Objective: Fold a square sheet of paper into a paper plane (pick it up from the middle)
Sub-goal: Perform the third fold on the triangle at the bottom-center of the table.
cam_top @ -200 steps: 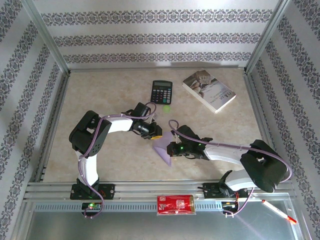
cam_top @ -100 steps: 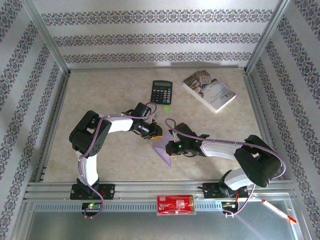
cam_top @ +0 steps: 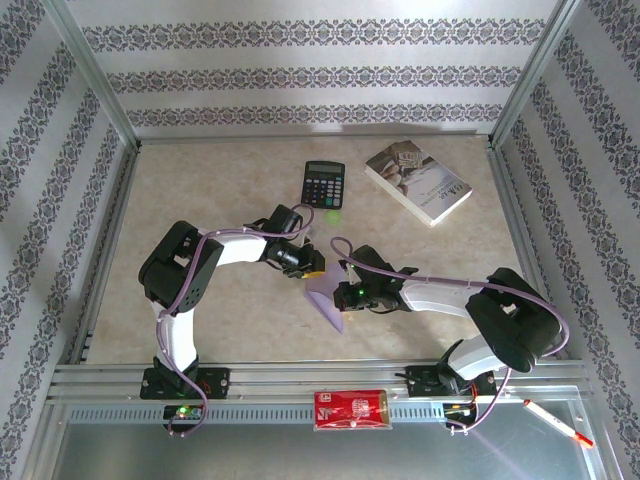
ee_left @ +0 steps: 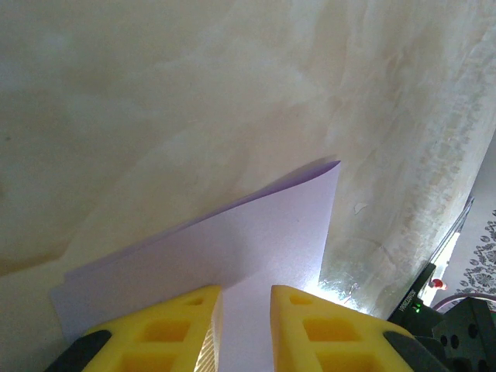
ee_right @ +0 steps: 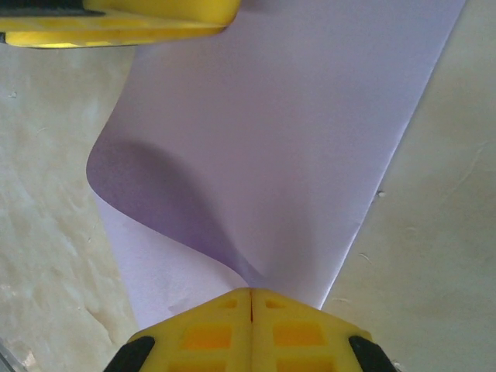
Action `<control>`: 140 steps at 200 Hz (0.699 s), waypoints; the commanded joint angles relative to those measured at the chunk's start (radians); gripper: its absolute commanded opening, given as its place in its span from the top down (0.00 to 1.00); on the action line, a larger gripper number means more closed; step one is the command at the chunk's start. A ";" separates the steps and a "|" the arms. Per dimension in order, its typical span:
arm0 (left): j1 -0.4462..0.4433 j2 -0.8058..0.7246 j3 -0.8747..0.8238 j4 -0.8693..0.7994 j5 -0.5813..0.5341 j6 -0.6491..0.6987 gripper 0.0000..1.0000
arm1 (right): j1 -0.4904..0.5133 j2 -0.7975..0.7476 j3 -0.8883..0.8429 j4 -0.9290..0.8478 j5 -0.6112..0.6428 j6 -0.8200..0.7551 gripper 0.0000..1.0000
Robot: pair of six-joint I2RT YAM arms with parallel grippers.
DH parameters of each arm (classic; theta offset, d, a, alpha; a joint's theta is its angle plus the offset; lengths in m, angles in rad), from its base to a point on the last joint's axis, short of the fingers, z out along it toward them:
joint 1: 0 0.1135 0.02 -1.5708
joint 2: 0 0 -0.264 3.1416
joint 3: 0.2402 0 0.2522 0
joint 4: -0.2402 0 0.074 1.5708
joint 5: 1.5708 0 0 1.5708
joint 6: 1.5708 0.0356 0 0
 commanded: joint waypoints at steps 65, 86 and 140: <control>-0.011 0.051 -0.006 -0.077 -0.057 0.022 0.76 | -0.012 0.042 0.018 -0.008 0.004 -0.034 0.97; -0.011 0.052 -0.006 -0.076 -0.057 0.020 0.76 | -0.012 0.042 0.022 -0.008 0.005 -0.037 0.97; -0.013 0.053 -0.005 -0.074 -0.054 0.022 0.76 | -0.018 0.041 0.036 -0.010 -0.006 -0.042 0.97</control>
